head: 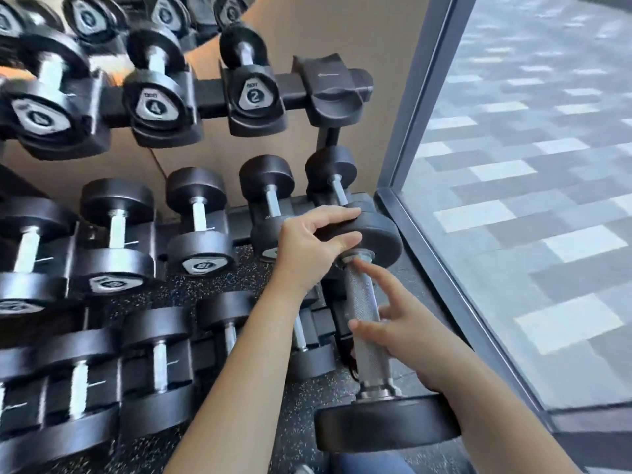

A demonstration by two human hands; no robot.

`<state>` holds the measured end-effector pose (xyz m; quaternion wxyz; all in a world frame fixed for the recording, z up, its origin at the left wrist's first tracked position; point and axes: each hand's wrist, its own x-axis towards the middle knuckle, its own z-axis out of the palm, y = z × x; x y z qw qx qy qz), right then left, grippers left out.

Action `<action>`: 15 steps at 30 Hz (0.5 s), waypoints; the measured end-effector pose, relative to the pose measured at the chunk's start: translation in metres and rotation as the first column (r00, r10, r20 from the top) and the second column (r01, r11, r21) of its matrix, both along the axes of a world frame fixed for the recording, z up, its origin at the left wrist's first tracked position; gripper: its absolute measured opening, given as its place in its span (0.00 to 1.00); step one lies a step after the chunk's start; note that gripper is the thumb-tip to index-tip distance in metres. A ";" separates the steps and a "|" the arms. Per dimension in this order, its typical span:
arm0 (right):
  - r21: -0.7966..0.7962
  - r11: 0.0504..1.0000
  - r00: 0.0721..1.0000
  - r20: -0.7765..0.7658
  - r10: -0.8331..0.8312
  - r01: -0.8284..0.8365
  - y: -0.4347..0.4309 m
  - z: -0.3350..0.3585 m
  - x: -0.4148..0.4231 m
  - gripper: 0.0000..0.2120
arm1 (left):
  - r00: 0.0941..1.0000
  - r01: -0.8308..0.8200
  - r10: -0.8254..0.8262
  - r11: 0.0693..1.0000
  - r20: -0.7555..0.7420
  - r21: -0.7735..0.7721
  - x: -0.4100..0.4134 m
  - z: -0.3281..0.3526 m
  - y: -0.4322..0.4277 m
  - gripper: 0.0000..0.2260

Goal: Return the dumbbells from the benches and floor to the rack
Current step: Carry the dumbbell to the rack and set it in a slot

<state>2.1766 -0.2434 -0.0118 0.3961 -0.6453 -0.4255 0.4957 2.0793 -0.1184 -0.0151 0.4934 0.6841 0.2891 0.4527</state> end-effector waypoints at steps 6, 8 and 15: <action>-0.001 1.000 0.994 0.108 -0.014 0.014 0.063 -0.001 0.023 0.32 | 0.998 0.024 -0.021 0.998 0.051 -0.064 0.026 -0.009 0.064 0.17; -0.012 1.000 0.995 0.100 -0.005 0.007 0.090 -0.004 0.036 0.32 | 0.999 0.018 -0.016 0.998 0.044 -0.053 0.037 -0.009 0.091 0.17; 0.055 0.996 0.996 0.064 0.064 -0.068 0.195 -0.005 0.090 0.33 | 0.996 -0.083 0.083 0.996 -0.028 -0.032 0.082 0.007 0.187 0.16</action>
